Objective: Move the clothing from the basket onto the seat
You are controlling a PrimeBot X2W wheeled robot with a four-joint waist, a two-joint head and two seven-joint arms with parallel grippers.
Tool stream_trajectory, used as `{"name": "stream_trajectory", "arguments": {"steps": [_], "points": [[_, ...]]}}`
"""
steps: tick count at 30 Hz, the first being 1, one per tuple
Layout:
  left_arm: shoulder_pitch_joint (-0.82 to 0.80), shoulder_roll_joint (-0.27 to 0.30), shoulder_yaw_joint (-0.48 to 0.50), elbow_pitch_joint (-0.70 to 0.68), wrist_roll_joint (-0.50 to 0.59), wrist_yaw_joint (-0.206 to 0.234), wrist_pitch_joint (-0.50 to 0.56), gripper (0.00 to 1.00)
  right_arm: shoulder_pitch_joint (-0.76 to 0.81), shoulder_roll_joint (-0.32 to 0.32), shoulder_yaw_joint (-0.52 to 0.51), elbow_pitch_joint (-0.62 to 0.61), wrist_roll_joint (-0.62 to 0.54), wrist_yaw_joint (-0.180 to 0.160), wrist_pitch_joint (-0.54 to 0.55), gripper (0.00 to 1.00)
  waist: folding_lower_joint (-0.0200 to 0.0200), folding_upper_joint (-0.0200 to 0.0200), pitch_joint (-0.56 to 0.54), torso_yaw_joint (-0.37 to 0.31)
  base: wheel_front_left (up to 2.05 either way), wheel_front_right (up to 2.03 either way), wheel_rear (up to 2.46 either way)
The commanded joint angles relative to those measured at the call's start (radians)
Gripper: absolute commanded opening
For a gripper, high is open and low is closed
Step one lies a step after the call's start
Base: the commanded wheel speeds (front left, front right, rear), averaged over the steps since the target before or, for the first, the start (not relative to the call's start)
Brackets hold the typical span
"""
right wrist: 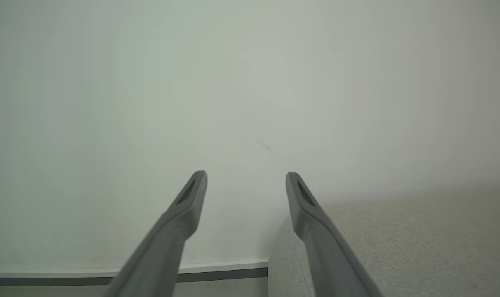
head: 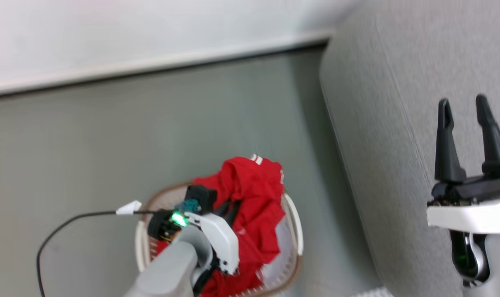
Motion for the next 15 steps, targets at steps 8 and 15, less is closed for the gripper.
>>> {"name": "stream_trajectory", "arguments": {"steps": [8,15], "points": [[0.093,0.018,-0.008,-0.18,-0.087,-0.002,-0.039,0.0,0.119,-0.036,0.017,0.036,-0.003,-0.002,0.001,1.0,0.0002,0.0,-0.312,0.14,0.0,0.0,0.0],[0.134,0.078,0.054,-0.394,-0.115,0.022,-0.04,0.0,0.204,-0.038,0.068,0.054,0.017,-0.002,0.001,1.0,0.0002,0.0,-0.429,0.168,0.0,0.0,0.0]]}}
